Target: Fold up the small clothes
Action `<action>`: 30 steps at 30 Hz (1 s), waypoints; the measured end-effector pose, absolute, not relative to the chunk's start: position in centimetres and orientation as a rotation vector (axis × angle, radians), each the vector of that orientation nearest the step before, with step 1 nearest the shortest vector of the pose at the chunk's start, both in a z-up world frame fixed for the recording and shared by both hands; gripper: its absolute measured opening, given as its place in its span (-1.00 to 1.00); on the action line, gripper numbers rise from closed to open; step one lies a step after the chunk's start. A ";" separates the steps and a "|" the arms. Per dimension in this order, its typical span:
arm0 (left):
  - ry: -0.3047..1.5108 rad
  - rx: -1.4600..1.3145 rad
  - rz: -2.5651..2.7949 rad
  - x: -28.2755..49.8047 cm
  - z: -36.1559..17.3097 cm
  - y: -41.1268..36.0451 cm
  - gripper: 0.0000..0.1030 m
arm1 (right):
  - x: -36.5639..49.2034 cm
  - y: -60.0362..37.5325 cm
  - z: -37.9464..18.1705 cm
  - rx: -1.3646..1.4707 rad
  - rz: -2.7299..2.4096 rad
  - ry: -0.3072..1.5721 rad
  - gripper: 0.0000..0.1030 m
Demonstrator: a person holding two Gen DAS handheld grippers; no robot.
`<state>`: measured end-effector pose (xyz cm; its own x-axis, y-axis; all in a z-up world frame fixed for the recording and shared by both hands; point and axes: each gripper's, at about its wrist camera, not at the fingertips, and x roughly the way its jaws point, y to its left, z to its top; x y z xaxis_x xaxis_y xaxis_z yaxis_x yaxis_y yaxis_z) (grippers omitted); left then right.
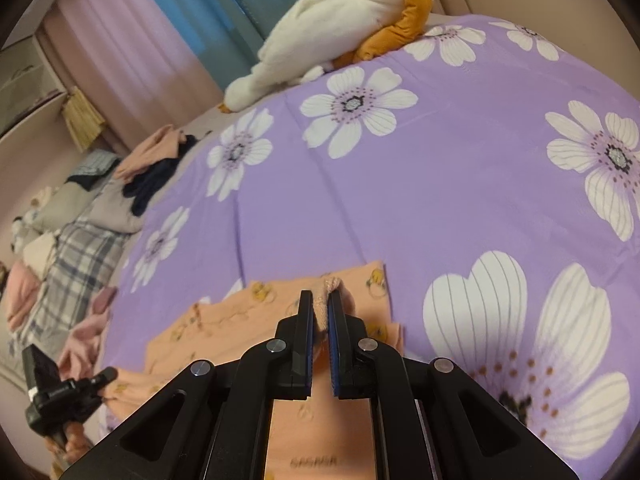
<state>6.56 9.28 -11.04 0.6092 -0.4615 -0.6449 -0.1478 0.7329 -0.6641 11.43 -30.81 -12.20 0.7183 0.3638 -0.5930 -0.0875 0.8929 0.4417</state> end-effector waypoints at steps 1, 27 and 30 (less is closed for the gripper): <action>0.928 -0.754 -0.198 7.2 -11.4 9.3 -0.89 | 12.0 -30.7 -12.4 0.404 0.248 0.738 -0.85; 1.005 -0.838 -0.104 14.3 -16.2 10.9 -0.87 | 18.8 -29.2 -16.3 0.354 0.158 0.907 -0.85; 0.982 -0.825 -0.083 13.7 -15.1 11.1 -0.76 | 18.2 -29.0 -14.9 0.313 0.156 0.879 -0.85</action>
